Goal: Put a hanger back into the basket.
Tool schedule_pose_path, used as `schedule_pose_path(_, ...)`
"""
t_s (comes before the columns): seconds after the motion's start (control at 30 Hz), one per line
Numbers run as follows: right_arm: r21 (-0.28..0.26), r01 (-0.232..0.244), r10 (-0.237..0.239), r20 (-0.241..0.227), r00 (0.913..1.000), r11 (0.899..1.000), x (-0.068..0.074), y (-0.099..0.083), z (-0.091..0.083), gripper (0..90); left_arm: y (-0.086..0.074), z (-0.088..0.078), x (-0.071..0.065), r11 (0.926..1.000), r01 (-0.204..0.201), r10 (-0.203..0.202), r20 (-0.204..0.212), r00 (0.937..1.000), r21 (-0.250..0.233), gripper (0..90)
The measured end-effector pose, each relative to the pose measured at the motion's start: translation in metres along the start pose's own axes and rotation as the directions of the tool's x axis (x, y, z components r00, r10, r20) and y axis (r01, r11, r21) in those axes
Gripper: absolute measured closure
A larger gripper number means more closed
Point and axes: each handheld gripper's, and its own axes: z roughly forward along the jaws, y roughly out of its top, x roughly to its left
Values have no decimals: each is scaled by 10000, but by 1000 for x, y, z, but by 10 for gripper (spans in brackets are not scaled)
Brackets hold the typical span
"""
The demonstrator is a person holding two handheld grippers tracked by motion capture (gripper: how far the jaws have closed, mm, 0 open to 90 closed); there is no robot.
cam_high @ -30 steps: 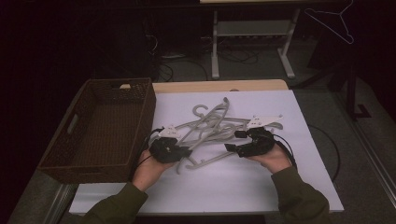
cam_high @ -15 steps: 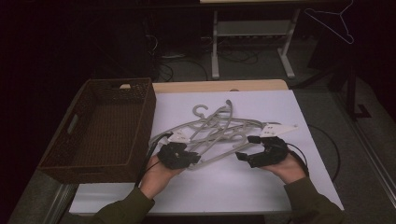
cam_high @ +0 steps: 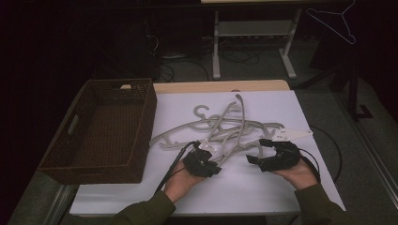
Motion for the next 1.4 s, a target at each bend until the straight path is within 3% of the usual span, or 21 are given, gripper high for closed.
schedule_pose_path(0.17, 79, -124, 122, 156, 9998, 9999, 0, 4, 7, 219, 1, -10, 4, 9995, -145, 149, 129, 9998, -276, 573)
schedule_pose_path(0.2, 138, -301, 296, 342, 9990, 9995, -2, 9, 14, 291, 1, -17, 6, 9985, -152, 160, 156, 9997, -525, 531)
schedule_pose_path(0.27, 189, -480, 467, 602, 9971, 9987, -6, 15, 20, 365, 2, -28, 11, 9952, -44, 60, 153, 9999, -973, 538)
schedule_pose_path(0.3, 189, -480, 467, 602, 9971, 9987, -6, 15, 20, 365, 2, -28, 11, 9952, -44, 60, 153, 9999, -973, 577)
schedule_pose_path(0.33, 282, -704, 675, 948, 9932, 9971, -12, 22, 27, 500, 2, -40, 18, 9934, -171, 168, -39, 9999, -1136, 624)
schedule_pose_path(0.4, 307, -1016, 967, 1324, 9865, 9943, -19, 28, 32, 631, 0, -49, 27, 9933, -165, 132, -302, 9995, -1142, 720)
schedule_pose_path(0.43, 404, -1214, 1129, 1706, 9789, 9918, -25, 33, 37, 677, -1, -52, 31, 9941, -197, 159, -371, 9992, -1065, 771)
schedule_pose_path(0.47, 404, -1214, 1129, 1706, 9789, 9918, -25, 33, 37, 677, -1, -52, 31, 9941, -197, 159, -371, 9992, -1065, 813)
schedule_pose_path(0.5, 310, -1437, 1337, 2167, 9670, 9891, -36, 40, 46, 791, -8, -59, 41, 9960, -142, 97, -509, 9987, -882, 868)
schedule_pose_path(0.63, 541, -1902, 1700, 2604, 9504, 9803, -55, 48, 66, 875, -19, -62, 47, 9985, -56, 29, -501, 9987, -543, 897)
schedule_pose_path(0.67, 541, -1902, 1700, 2604, 9504, 9803, -55, 48, 66, 875, -23, -63, 48, 9993, -213, 198, -520, 9984, -293, 897)
schedule_pose_path(0.7, 707, -2059, 1786, 2809, 9430, 9760, -65, 50, 80, 892, -28, -61, 48, 9995, -293, 288, -500, 9983, -88, 897)
schedule_pose_path(0.73, 707, -2059, 1786, 2809, 9430, 9760, -65, 50, 80, 892, -28, -61, 48, 9995, -293, 288, -500, 9983, -88, 897)
schedule_pose_path(0.83, 1207, -2358, 1853, 3286, 9261, 9643, -72, 53, 101, 893, -34, -54, 44, 9993, -284, 295, -434, 9986, 256, 897)
schedule_pose_path(0.97, 1364, -2549, 1942, 3495, 9166, 9573, -77, 55, 111, 893, -35, -49, 42, 9986, -330, 341, -273, 9990, 405, 898)
schedule_pose_path(1.07, 1395, -2576, 1960, 3488, 9164, 9561, -78, 57, 113, 893, -35, -49, 41, 9983, -368, 374, -125, 9992, 458, 898)
schedule_pose_path(1.17, 1463, -2301, 1712, 3328, 9273, 9621, -77, 64, 119, 893, -34, -45, 33, 9981, -429, 418, 278, 9987, 433, 898)
schedule_pose_path(1.4, 1774, -2093, 1523, 2898, 9449, 9616, -70, 75, 132, 892, -32, -38, 20, 9967, -648, 607, 815, 9948, 488, 898)
